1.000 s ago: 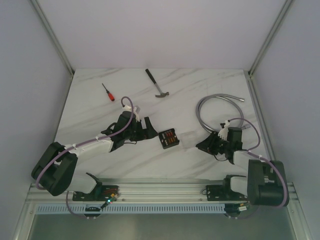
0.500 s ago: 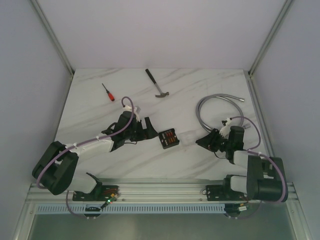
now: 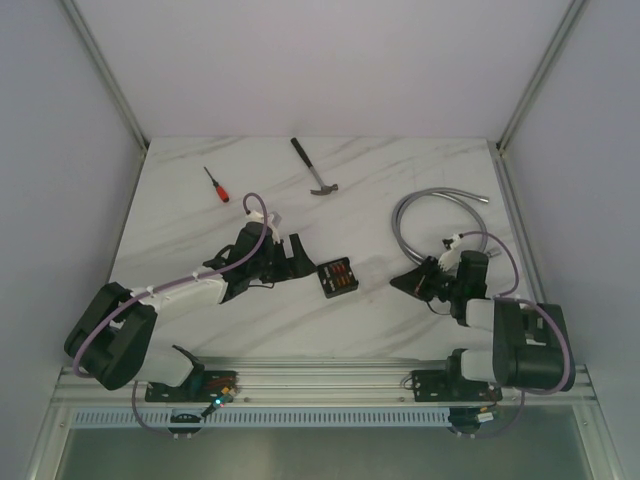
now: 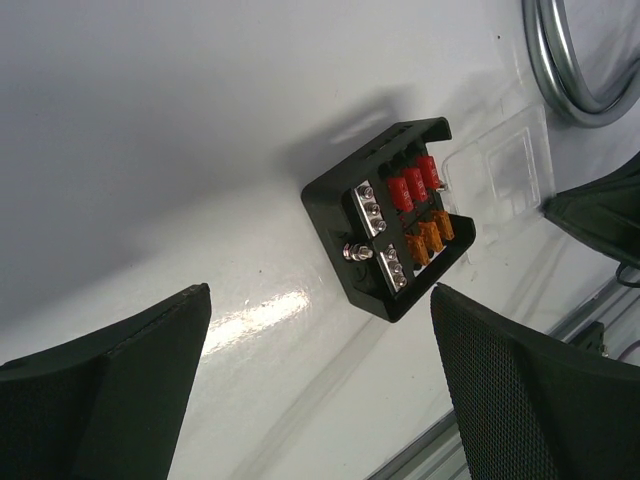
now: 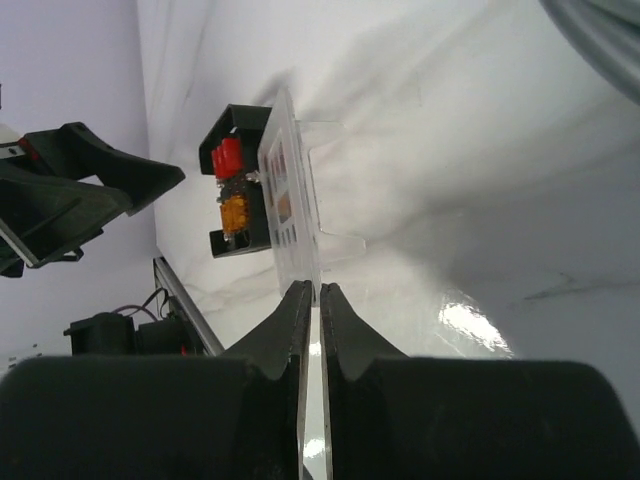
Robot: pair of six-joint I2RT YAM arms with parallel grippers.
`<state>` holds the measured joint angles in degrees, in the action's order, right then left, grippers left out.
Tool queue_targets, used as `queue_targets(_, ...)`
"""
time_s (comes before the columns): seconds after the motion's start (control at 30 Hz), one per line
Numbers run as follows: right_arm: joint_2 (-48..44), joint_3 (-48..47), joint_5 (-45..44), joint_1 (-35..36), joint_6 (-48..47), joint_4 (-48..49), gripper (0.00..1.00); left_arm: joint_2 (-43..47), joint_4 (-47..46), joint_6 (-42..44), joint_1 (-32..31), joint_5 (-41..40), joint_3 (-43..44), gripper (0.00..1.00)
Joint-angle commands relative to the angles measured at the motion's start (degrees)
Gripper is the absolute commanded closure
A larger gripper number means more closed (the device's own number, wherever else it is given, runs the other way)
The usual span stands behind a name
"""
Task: Snap on the fuse box
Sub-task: Pick up the fuse box cover from the center of the board, then close the fuse box cover on the fuse box base.
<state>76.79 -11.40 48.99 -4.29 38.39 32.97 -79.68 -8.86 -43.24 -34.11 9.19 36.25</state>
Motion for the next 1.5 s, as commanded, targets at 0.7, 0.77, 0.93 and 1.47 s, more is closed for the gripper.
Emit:
queue_targets(0.7, -9.82, -4.87, -4.55, 14.41, 17.2, 9.18, 1.0, -3.52, -10.5, -13.92, -3.03, -2.28, -0.67, 0.03)
queue_targets(0.77, -7.8, -4.97, -5.18, 15.76, 17.93, 11.31, 1.0, -3.93, -12.02, -15.77, -3.84, -2.86, -1.23, 0.05)
queue_targets(0.93, -2.59, -5.12, -5.94, 18.76, 19.42, 15.96, 1.0, -4.92, -16.16, -22.01, -4.55, -5.03, -3.66, 0.12)
queue_targets(1.47, 11.97, -4.71, -7.56, 21.87, 24.79, 29.84, 1.0, -8.94, -19.25, -24.35, -6.59, -4.73, -2.96, 0.31)
